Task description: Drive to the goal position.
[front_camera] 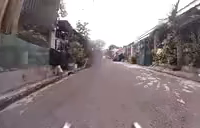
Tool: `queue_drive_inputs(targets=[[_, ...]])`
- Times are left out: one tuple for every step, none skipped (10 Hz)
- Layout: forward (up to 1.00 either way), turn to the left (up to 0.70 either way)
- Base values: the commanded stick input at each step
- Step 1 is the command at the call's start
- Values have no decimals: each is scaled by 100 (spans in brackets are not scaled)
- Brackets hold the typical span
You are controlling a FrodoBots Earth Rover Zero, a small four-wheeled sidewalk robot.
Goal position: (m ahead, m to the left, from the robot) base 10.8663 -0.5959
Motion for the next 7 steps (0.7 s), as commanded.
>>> queue_drive_inputs(targets=[[70,0],[70,0],[70,0],[70,0],[70,0],[70,0],[70,0]])
